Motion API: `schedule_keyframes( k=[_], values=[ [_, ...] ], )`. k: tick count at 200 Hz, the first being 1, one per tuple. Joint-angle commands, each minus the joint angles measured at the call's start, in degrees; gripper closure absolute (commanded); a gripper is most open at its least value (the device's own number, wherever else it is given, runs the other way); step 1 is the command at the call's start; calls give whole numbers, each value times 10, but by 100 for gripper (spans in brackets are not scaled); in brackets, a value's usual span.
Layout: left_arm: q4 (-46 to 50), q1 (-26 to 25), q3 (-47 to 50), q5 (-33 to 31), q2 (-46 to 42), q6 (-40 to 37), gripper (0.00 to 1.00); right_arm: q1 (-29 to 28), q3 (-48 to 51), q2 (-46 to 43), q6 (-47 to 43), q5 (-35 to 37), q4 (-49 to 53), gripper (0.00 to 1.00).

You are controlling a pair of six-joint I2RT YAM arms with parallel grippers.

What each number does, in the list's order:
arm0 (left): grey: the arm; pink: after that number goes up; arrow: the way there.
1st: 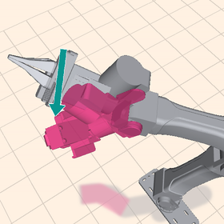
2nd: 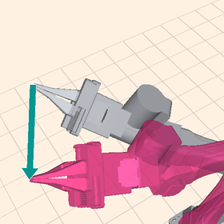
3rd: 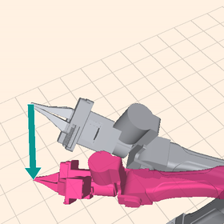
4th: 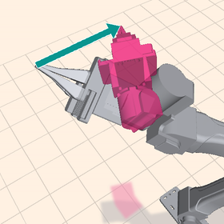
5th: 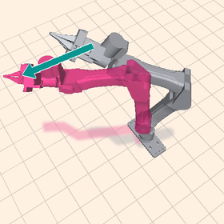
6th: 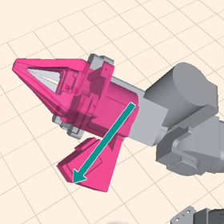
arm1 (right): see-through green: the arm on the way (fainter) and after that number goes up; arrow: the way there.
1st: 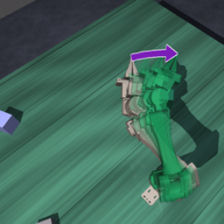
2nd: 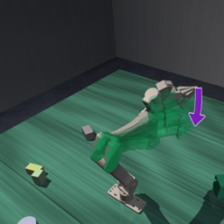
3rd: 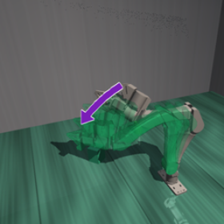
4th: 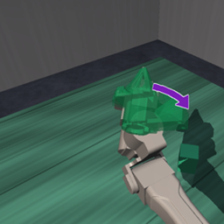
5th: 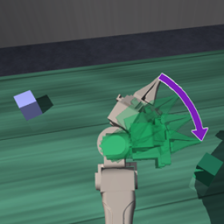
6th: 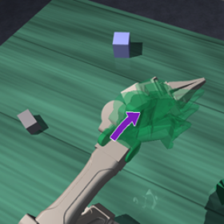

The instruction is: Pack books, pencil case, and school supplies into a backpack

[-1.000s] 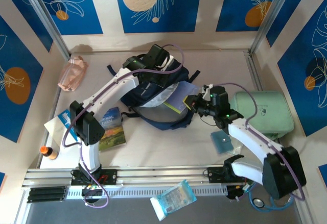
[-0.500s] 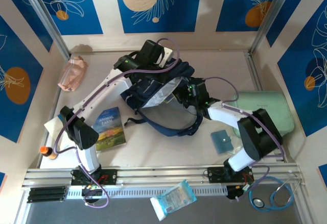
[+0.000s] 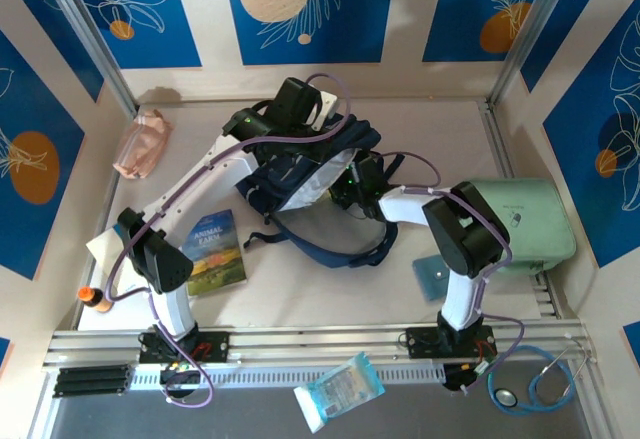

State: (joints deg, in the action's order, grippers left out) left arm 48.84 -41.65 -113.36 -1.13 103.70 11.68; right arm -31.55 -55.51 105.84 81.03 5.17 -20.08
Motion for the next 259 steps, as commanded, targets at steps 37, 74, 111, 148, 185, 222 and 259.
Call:
schedule_keyframes(
  k=[37, 74, 111, 148, 185, 222, 259],
  values=[
    [-68, 0, -5, -15, -28, 6, 100, 13, 57, -86, 14, -44, -12, 38],
    [-77, 3, 6, -21, -12, 6, 100, 34, 105, -169, -9, -75, 30, 31],
    [-134, 6, 79, -29, -10, -12, 100, 76, 173, -260, -24, -92, 89, 31],
    [-198, 7, 118, 9, 14, -26, 100, 121, 164, -382, -98, 15, 307, 32],
    [-203, 8, 112, 14, 65, -18, 100, 171, 137, -447, -159, 82, 423, 32],
    [-193, 9, 135, 25, 70, 28, 58, 177, 80, -448, -237, 74, 464, 29],
    [-207, 37, 243, -16, -14, 124, 15, 112, 24, -403, -317, 89, 472, 23]
  ],
)
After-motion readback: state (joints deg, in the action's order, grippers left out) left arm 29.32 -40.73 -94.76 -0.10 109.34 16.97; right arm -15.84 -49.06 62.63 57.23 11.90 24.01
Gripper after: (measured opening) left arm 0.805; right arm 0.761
